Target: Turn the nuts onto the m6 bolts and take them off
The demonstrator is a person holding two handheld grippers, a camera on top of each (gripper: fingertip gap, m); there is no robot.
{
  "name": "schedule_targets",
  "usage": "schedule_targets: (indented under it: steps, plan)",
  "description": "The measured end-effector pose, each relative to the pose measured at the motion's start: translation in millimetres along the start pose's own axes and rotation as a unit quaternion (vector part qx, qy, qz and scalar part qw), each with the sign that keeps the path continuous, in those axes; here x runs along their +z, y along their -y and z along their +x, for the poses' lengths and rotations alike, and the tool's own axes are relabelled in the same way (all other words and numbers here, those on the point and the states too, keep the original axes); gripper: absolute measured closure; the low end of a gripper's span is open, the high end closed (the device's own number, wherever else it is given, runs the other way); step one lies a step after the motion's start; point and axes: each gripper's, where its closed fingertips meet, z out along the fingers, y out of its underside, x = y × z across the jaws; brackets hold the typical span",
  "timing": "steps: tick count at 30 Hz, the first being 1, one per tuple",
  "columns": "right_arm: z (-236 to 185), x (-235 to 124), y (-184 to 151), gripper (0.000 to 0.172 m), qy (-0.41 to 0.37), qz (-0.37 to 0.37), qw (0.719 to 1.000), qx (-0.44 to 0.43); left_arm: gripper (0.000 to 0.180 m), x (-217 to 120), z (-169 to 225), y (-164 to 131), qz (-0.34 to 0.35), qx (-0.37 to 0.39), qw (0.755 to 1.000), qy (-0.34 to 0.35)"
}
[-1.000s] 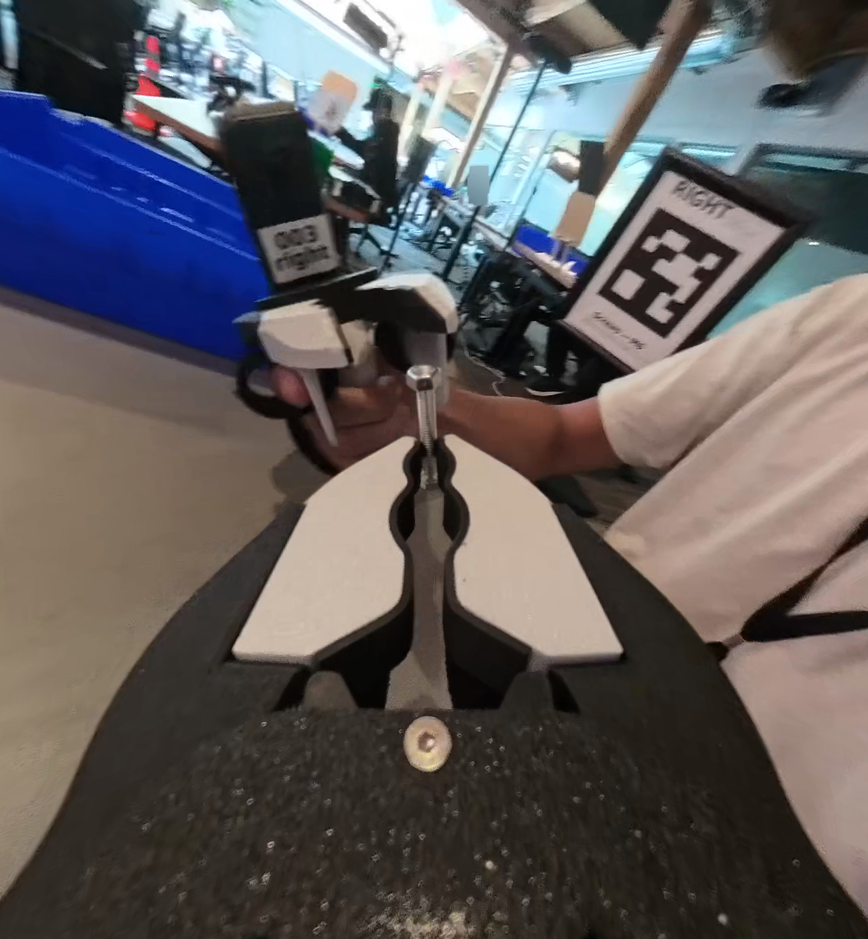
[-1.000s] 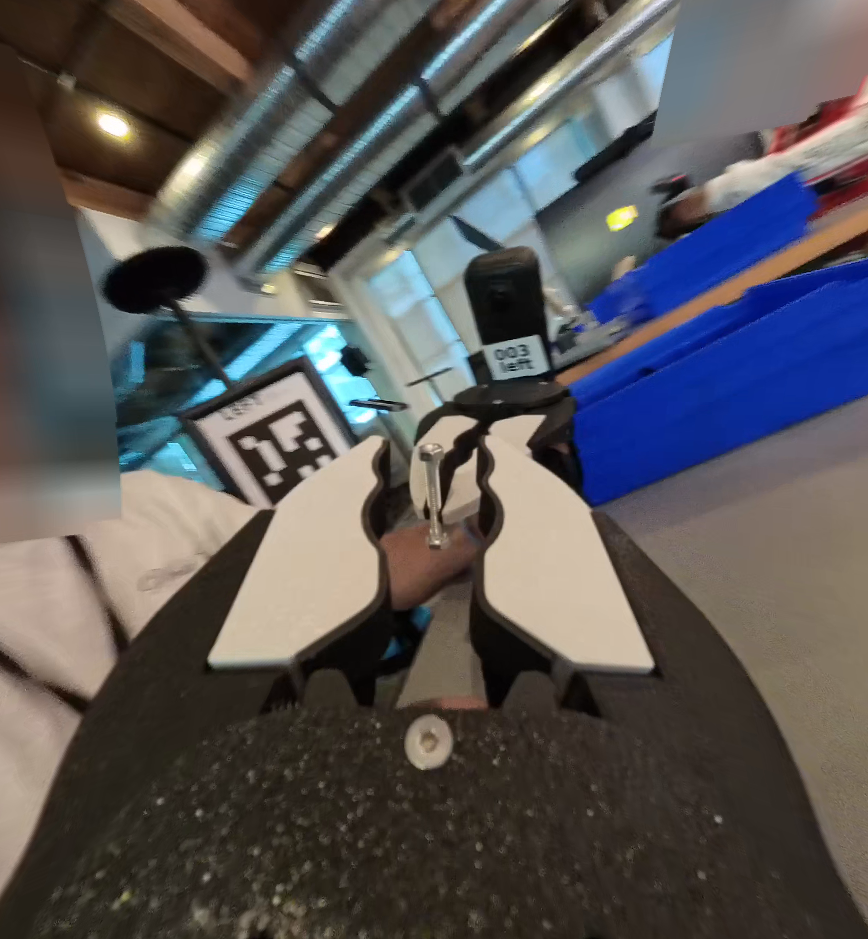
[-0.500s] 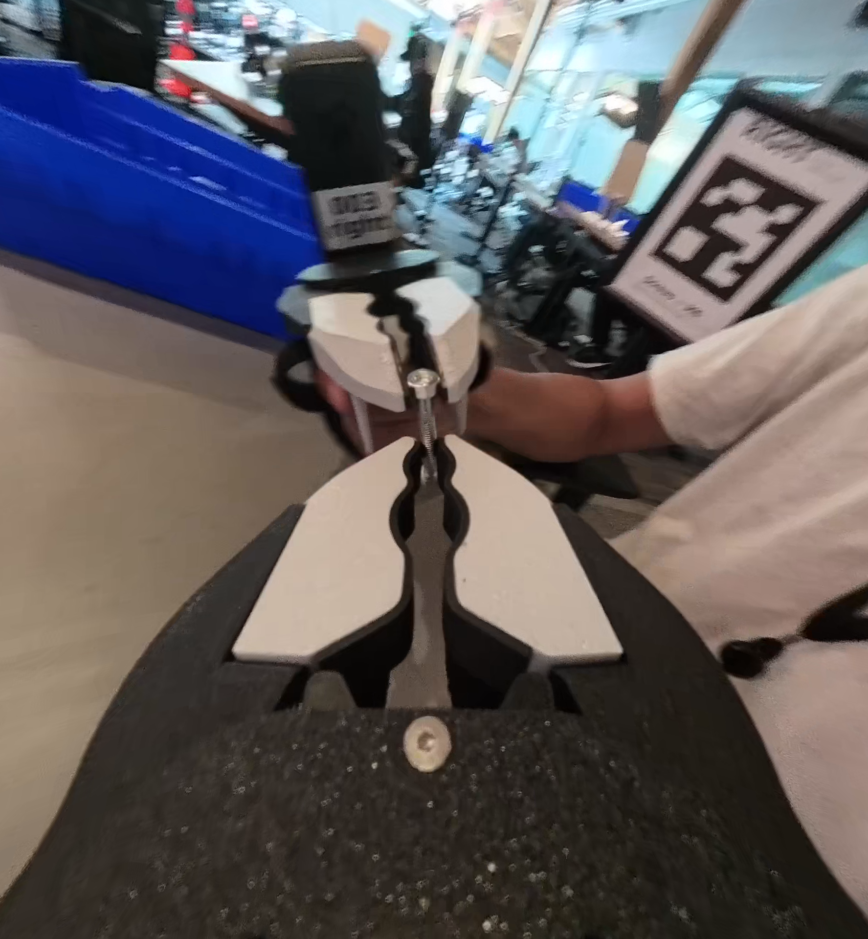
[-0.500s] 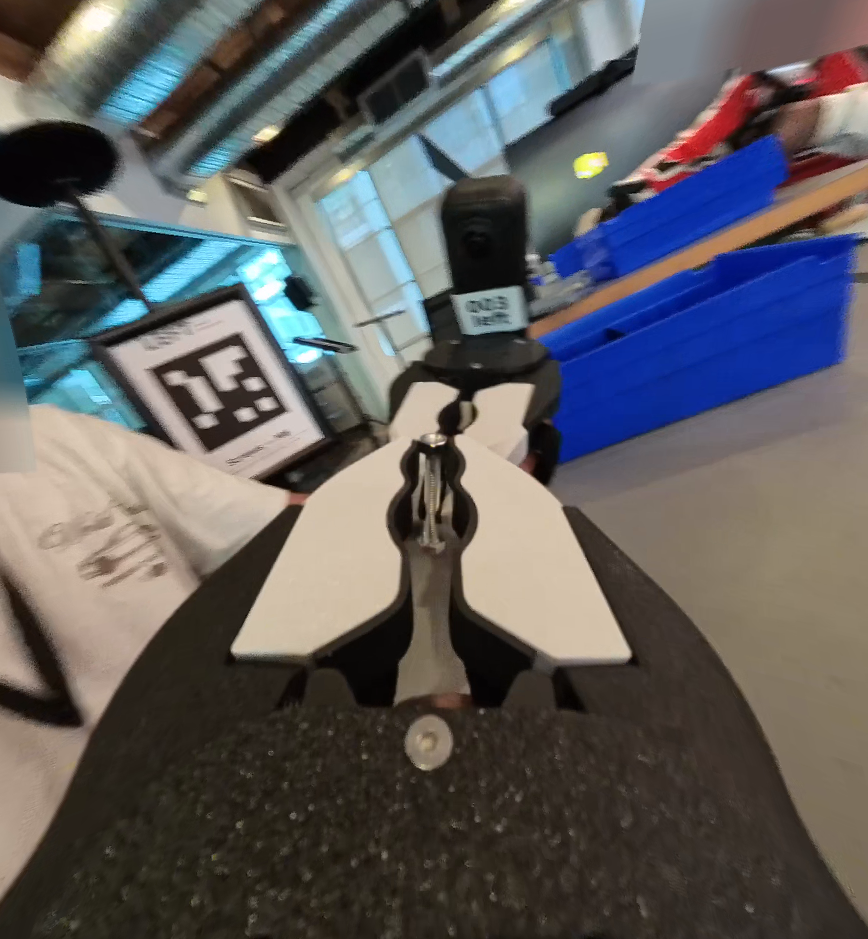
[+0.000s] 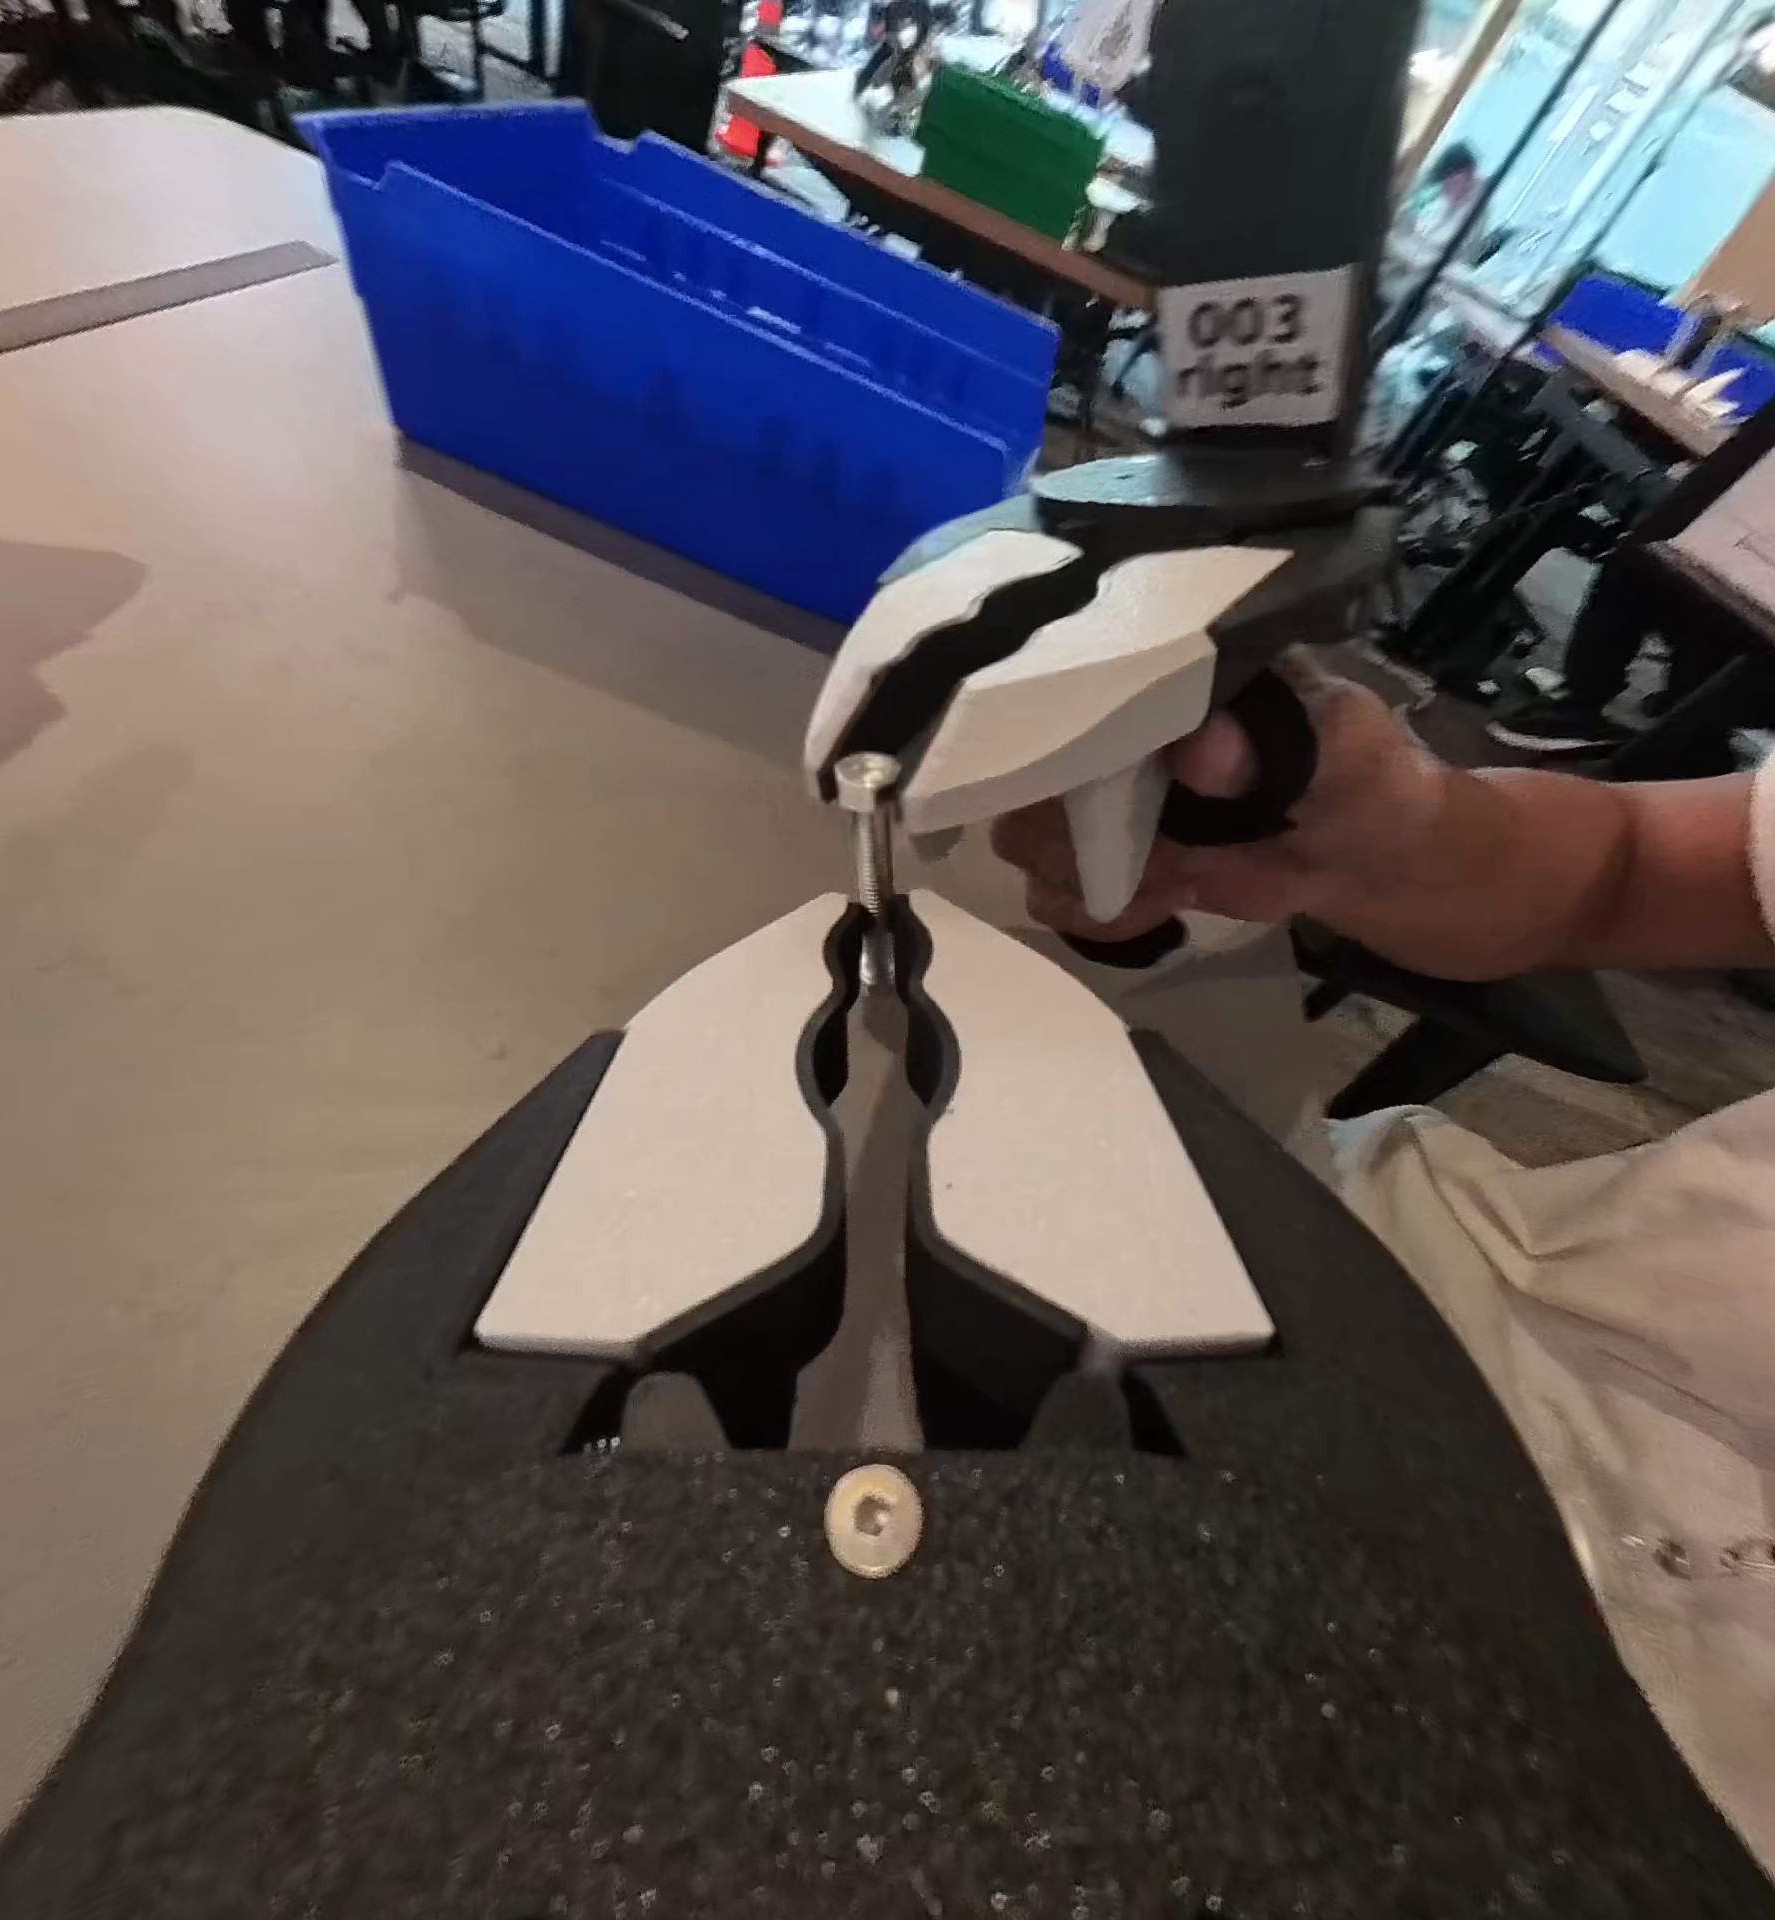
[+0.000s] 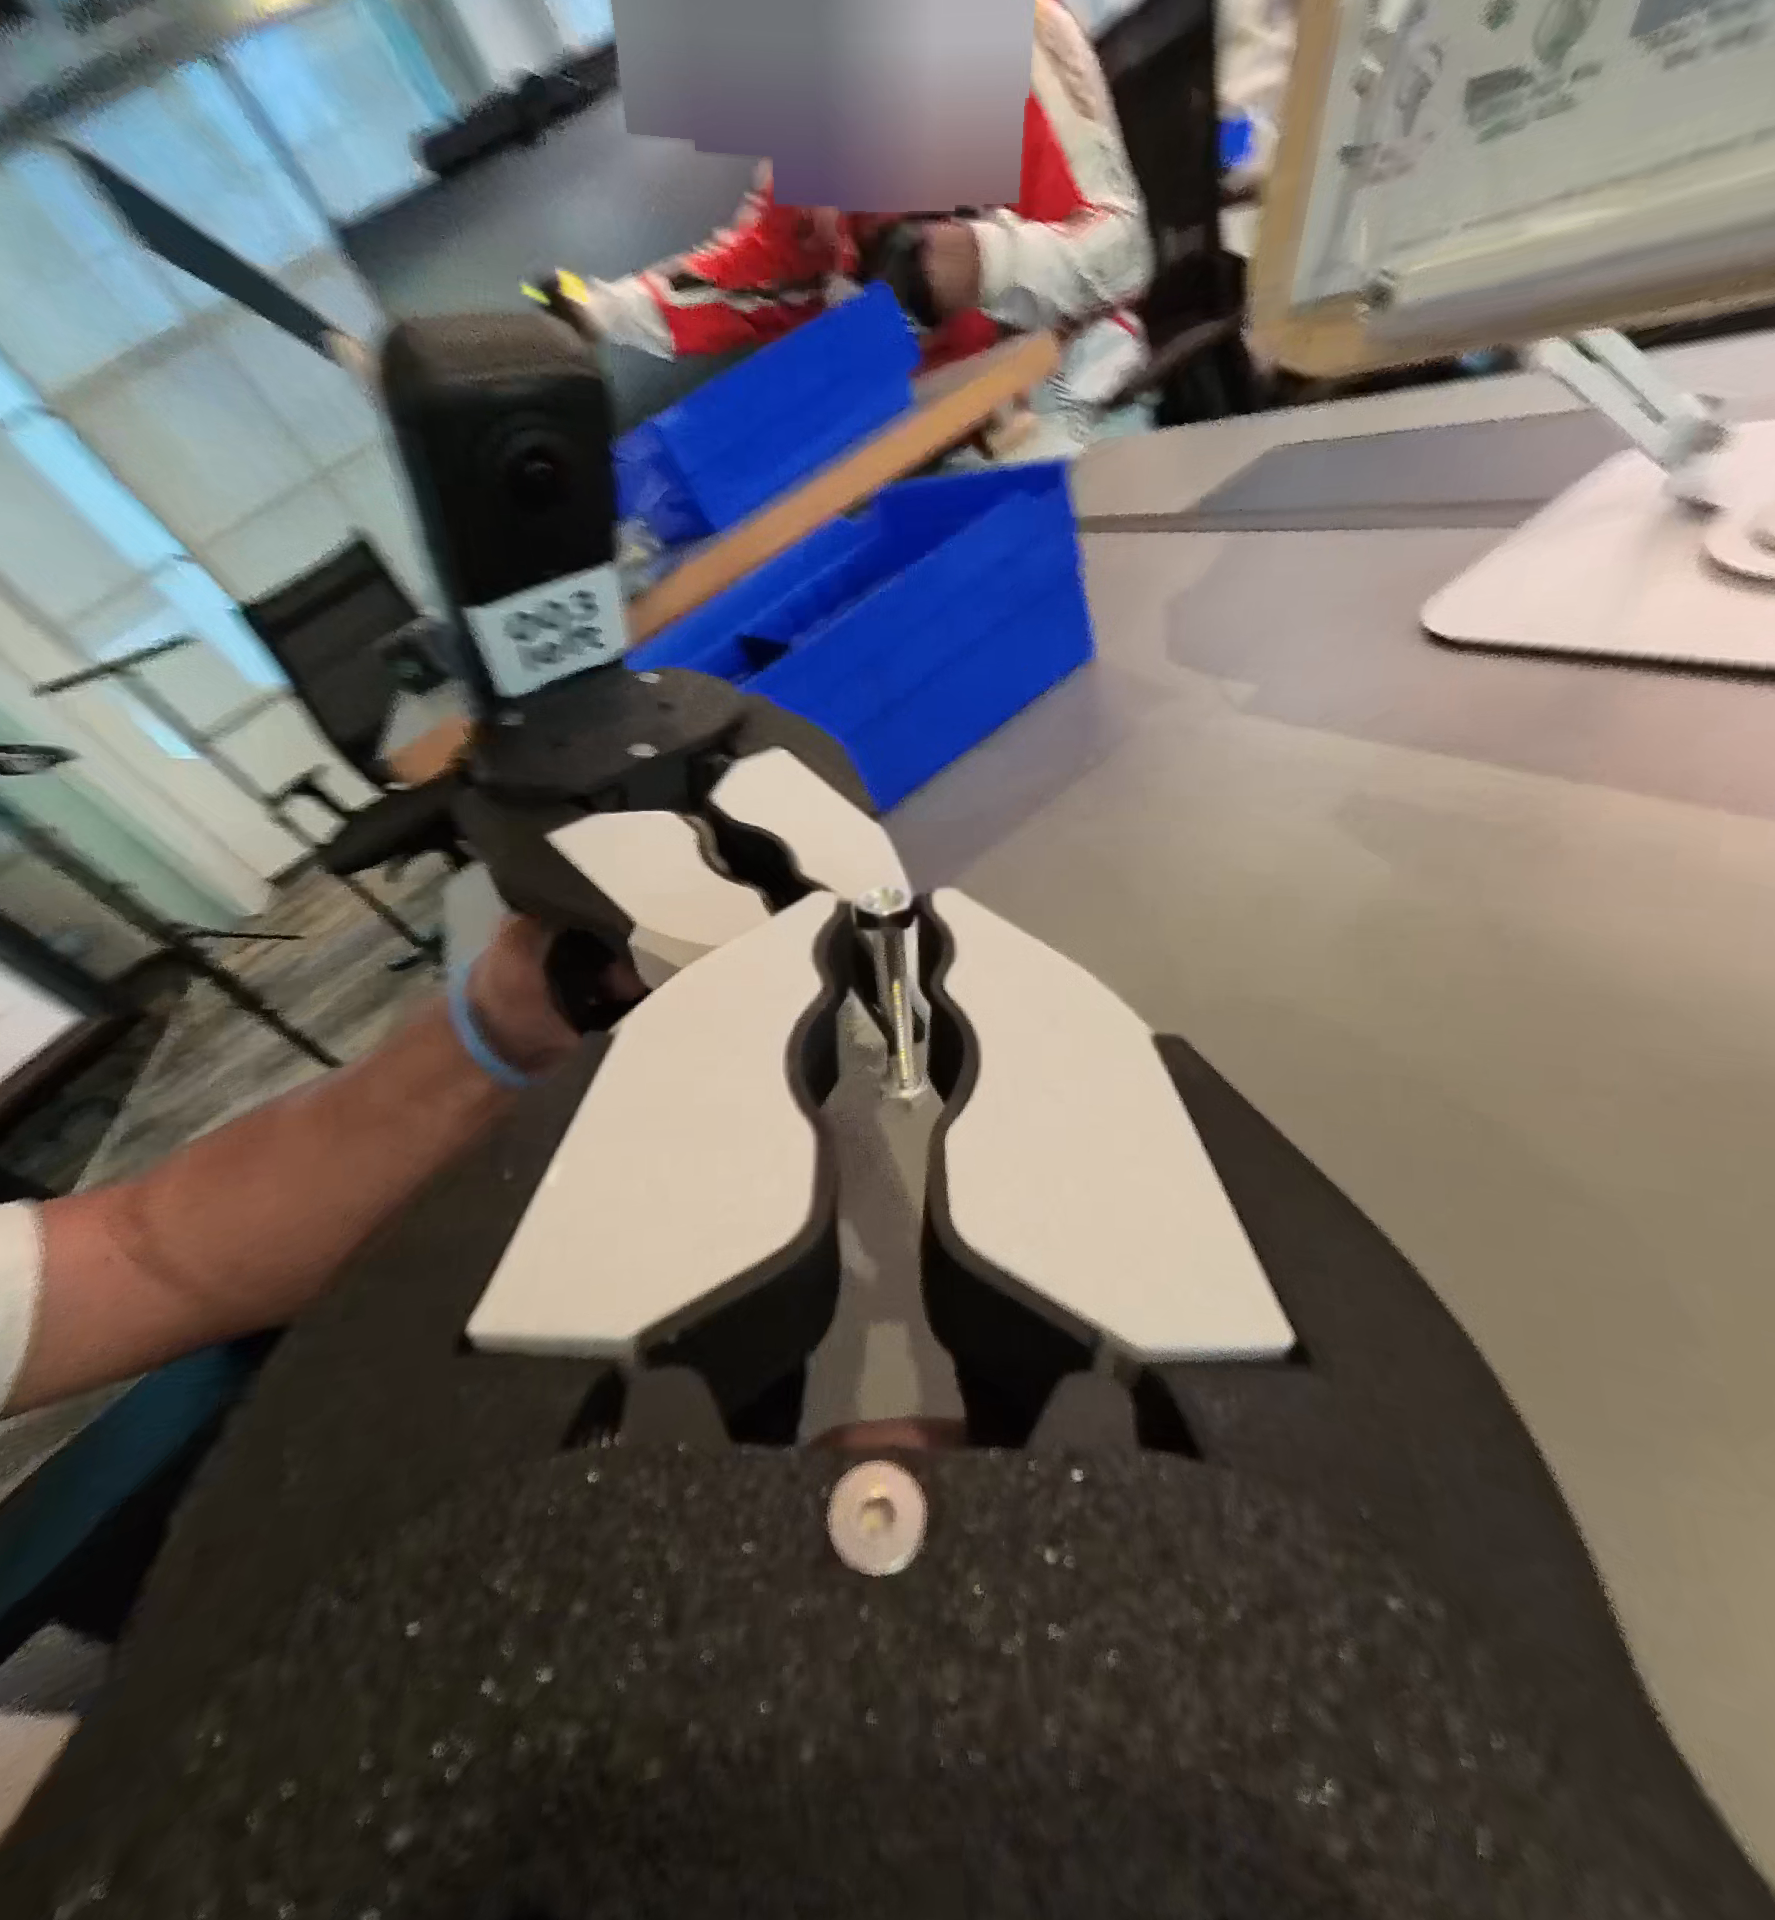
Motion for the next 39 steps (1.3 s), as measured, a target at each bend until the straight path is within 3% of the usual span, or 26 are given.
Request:
schedule_targets:
  steps: [3,9,12,18,25,30,37,39]
  plan:
    - [-19.1,-11.4,14.4,0.127,0.127,0.034,0.991,0.014,0.175,-6.7,17.0,6.0,0.017,-0.019,0.997,-0.069]
    - [-50.6,-46.3,21.0,0.140,0.375,0.045,0.920,0.106,0.176,-17.9,66.6,13.4,0.033,-0.038,0.972,-0.229]
    - [-66.2,-45.3,11.9,0.142,0.414,0.017,0.903,0.109,0.176,-15.8,76.6,9.6,0.018,-0.038,0.966,-0.254]
    - [-71.7,-36.4,-4.7,0.165,0.392,-0.017,0.918,0.058,0.175,-15.0,79.6,8.4,0.015,-0.035,0.966,-0.257]
    - [-32.3,-13.3,-4.7,0.167,0.223,0.013,0.974,0.021,0.175,-5.8,34.7,4.9,0.012,-0.007,0.994,-0.112]
    - [-14.1,-2.3,-9.6,0.166,0.112,0.003,0.993,-0.032,0.175,0.4,14.0,-0.2,-0.003,0.006,0.999,-0.039]
    - [-17.8,-4.2,-5.3,0.167,0.135,0.024,0.991,0.001,0.174,-3.0,19.0,3.5,0.012,-0.006,0.998,-0.065]
    - [-16.8,-5.3,-2.7,0.167,0.142,0.036,0.989,0.019,0.166,-3.7,19.4,4.6,0.016,-0.005,0.998,-0.066]
